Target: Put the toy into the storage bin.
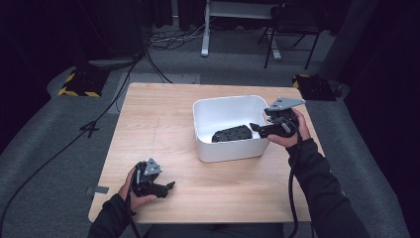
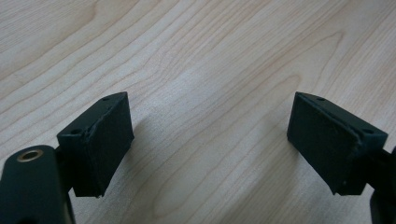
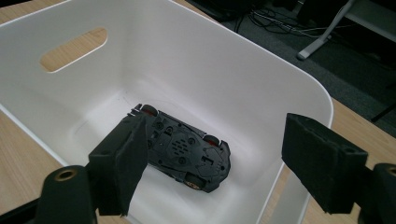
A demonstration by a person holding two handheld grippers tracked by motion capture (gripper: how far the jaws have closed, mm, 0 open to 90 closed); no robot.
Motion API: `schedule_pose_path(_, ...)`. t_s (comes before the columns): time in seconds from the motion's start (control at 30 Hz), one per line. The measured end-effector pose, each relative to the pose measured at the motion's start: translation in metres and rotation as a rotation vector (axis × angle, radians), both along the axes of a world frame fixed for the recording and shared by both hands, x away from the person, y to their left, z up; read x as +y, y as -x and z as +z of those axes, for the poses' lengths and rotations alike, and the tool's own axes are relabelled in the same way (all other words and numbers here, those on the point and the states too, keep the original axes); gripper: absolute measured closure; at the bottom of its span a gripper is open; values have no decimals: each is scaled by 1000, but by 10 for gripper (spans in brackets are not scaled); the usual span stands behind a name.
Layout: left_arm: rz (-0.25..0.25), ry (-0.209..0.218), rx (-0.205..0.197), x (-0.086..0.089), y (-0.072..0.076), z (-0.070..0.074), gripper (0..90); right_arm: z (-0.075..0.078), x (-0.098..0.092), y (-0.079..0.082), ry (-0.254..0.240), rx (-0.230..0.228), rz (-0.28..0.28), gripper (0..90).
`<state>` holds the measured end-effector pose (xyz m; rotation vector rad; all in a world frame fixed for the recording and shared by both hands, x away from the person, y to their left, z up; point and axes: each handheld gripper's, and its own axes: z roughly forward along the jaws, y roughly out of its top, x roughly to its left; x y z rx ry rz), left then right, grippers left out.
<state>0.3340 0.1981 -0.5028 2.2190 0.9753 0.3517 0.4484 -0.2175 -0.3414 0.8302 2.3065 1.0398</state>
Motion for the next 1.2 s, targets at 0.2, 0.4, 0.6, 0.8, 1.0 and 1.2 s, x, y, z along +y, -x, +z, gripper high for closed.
schedule_pose_path(0.2, -2, -2, -2, 0, 0, 0, 145, 1, -6, 8, -6, -9, 7, 233)
schedule_pose_path(0.4, 0, 1, 0, 0, 0, 0, 145, 0, -11, 16, 1, -22, 15, 234)
schedule_pose_path(0.6, 0, 0, 0, 0, 0, 0, 145, -1, -16, 24, -5, -23, 17, 237)
schedule_pose_path(0.8, 0, 0, 0, 0, 0, 0, 145, -4, -22, 32, 1, -31, 20, 238)
schedule_pose_path(1.0, 0, 0, 0, 0, 0, 0, 145, -6, -28, 41, -5, -42, 28, 240)
schedule_pose_path(1.2, 0, 0, 0, 0, 0, 0, 145, -7, -34, 47, -8, -49, 20, 239)
